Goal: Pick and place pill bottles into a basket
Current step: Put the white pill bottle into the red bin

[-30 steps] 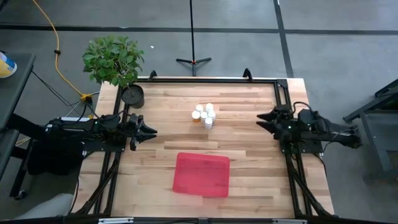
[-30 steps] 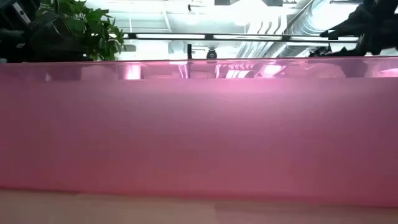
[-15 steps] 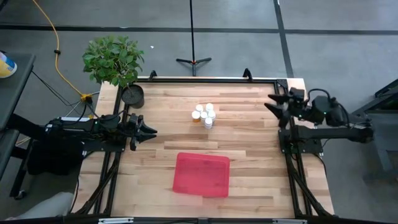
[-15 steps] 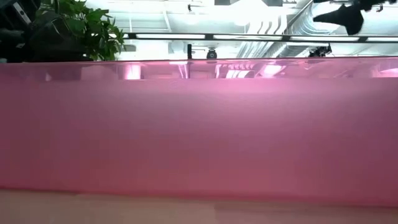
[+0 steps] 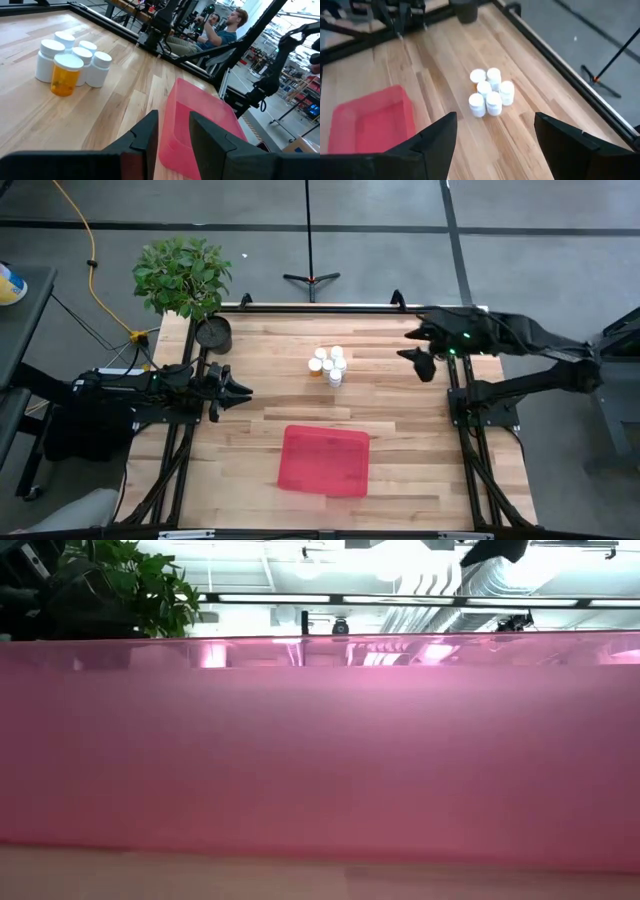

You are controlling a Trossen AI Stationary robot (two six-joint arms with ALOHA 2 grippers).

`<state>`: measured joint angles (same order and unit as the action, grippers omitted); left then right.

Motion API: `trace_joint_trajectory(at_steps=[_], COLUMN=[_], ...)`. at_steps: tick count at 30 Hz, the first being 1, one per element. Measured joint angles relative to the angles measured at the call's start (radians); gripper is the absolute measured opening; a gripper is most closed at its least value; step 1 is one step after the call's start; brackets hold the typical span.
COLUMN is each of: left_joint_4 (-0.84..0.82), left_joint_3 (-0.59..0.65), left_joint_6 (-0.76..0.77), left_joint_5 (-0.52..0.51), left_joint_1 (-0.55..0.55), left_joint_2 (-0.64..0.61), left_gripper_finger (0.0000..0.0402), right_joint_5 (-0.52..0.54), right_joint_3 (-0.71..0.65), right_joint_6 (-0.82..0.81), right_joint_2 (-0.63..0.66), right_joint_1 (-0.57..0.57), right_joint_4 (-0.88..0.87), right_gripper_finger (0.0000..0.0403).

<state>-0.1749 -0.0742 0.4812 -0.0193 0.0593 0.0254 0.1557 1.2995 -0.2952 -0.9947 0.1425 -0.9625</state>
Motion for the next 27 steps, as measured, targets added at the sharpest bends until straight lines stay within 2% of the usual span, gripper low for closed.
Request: trace_joint_trajectory(at_steps=[6,11,20,27], left_joint_4=[0.0,0.0,0.0,0.0], left_joint_3=[0.0,0.0,0.0,0.0], left_joint_6=[0.0,0.0,0.046,0.047], left_joint_5=[0.0,0.0,0.0,0.0], left_joint_1=[0.0,0.0,0.0,0.0], left_joint_2=[0.0,0.0,0.0,0.0], left_gripper_finger=[0.0145,0.0145,0.0145,0.0145], right_joint_5=[-0.037,-0.074,-0.16,-0.229], right_joint_3=[0.189,0.292,0.323,0.323], right_joint_6=[0.026,0.001,-0.125,-0.212], right_joint_2=[-0.19,-0.32,-0.529,-0.665], right_joint_1=[0.064,0.123,0.161,0.158], right_joint_4=[-0.129,-0.227,-0.249,-0.156], right_gripper_finger=[0.0256,0.0256,0.0256,0.0256])
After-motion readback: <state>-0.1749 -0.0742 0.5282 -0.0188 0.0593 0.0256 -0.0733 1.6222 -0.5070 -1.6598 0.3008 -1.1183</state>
